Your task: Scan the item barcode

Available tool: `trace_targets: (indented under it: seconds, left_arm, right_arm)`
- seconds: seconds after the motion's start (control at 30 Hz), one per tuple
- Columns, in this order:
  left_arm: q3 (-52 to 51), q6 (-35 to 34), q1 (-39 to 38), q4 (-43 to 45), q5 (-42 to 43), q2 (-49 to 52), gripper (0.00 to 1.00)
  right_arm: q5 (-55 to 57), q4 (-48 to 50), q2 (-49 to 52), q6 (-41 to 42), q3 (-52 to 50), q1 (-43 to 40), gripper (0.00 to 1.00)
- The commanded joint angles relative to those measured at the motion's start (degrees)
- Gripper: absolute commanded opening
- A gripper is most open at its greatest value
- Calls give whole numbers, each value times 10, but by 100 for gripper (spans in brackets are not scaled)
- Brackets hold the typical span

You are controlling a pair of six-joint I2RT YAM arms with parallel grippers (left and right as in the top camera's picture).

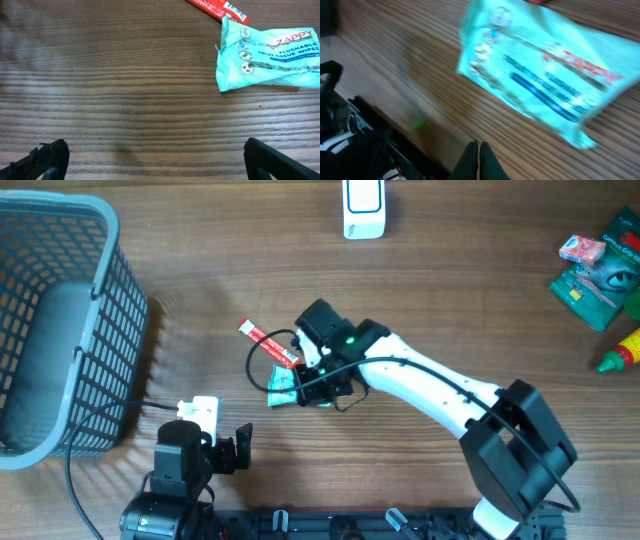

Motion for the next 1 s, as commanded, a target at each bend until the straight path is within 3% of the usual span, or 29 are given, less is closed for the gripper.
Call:
trace_targets:
  seconds: [0.0, 0.17, 0.3, 0.63, 0.8, 0.97]
  left_arm:
    - [-1, -1, -3, 2, -6, 0, 100]
    - [-1, -1, -3, 2, -6, 0, 100]
    - [-1, -1, -3, 2, -6, 0, 100]
    - [-1, -1, -3, 2, -6, 0, 100]
    - [-1, -1, -3, 2, -6, 0, 100]
    - [-1, -1, -3, 2, -6, 0, 100]
  right_arm:
    - [45, 14, 23, 48, 1, 8, 4]
    - [82, 21, 106, 143, 1, 1, 6]
    - [39, 27, 153, 175, 6, -31, 4]
    - [52, -38, 55, 116, 30, -59, 4]
    - [76, 6, -27, 96, 30, -55, 4]
    - [117, 52, -5, 99, 30, -50, 5]
